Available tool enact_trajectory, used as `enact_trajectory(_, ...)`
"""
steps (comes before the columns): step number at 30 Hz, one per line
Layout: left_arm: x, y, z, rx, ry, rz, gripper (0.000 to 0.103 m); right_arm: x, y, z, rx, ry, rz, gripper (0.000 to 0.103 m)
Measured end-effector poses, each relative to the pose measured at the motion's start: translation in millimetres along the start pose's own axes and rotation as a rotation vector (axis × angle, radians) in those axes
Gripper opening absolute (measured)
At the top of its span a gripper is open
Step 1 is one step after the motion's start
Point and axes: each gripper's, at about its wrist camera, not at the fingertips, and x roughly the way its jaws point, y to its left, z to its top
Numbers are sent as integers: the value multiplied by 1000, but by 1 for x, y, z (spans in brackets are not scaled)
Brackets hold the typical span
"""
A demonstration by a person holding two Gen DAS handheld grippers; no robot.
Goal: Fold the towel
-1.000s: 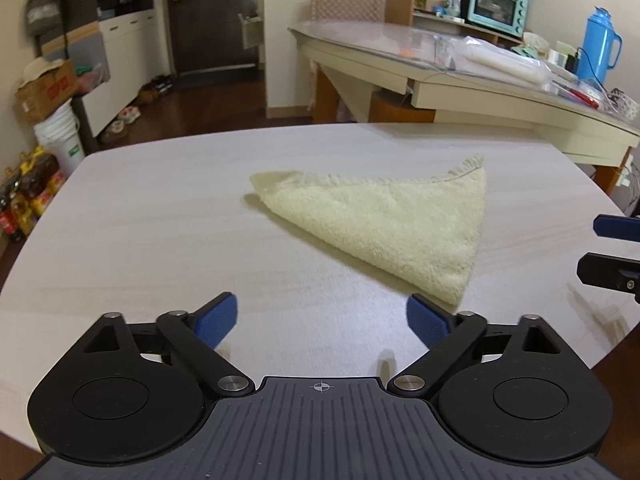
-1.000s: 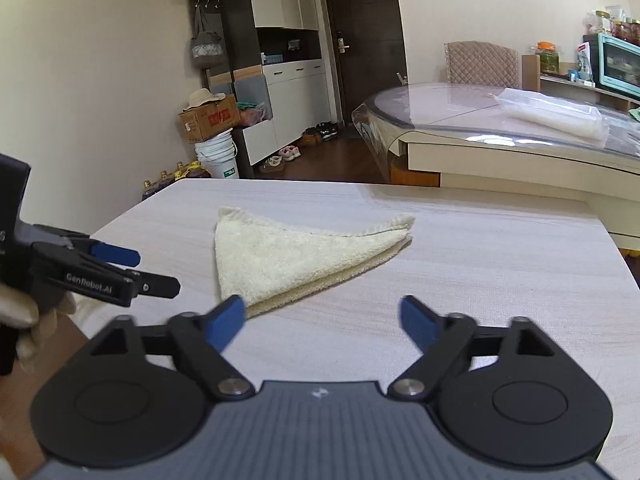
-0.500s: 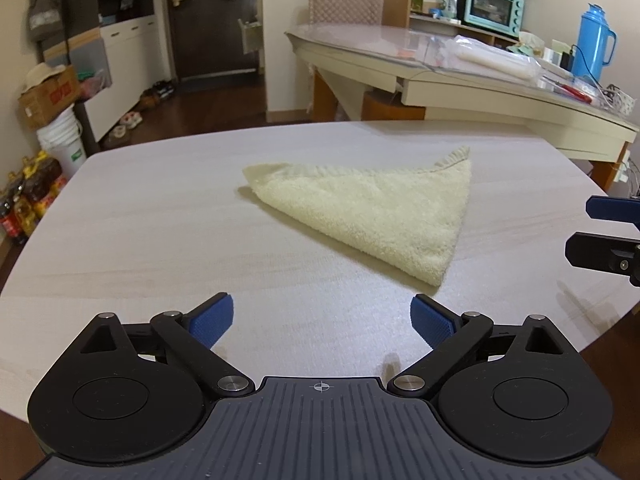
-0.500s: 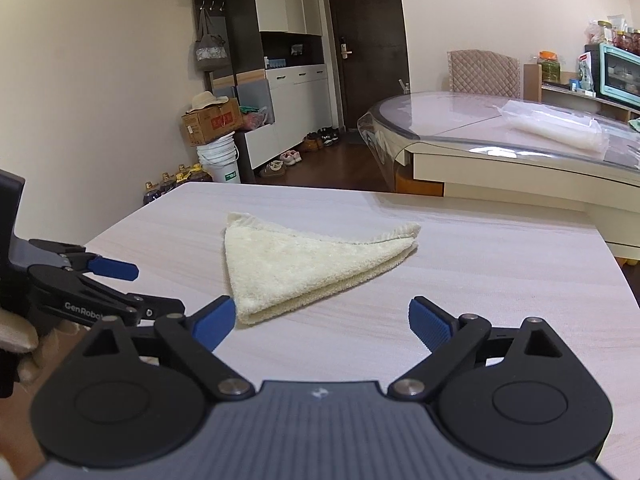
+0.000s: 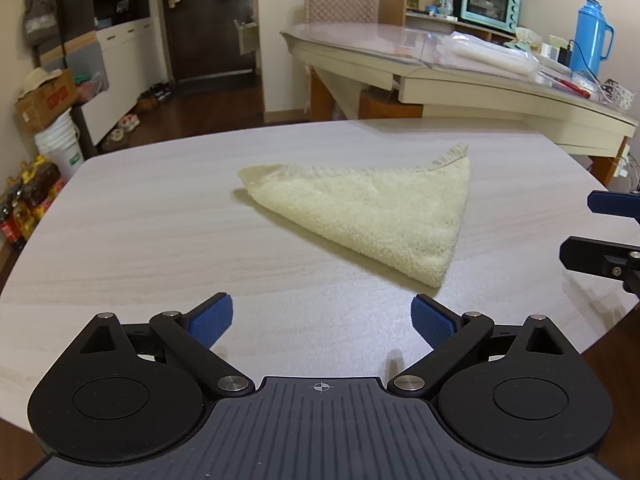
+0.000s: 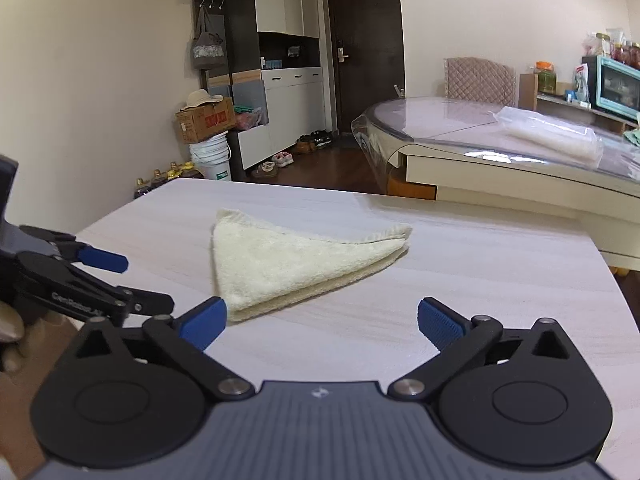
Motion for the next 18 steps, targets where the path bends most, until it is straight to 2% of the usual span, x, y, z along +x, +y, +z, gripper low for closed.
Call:
enact_trajectory(4,5,1,3,2,-4,-3,99,6,-5,3,19,28,48,103)
enact_trajectory(8,13,3,8,17,-4,-4,99,14,-12,8,46,51,53,102)
enact_trajectory(11,18,8,16,30,-14,-3,99,24,-22,17,54,60,69,95)
enact_trajectory(16,30,23,36,48,-25,1,99,52,-42,38,76,68,67,76)
enact_trajectory(18,39,31,45,59,-26,0,99,65,-51,47,86,64,57,74)
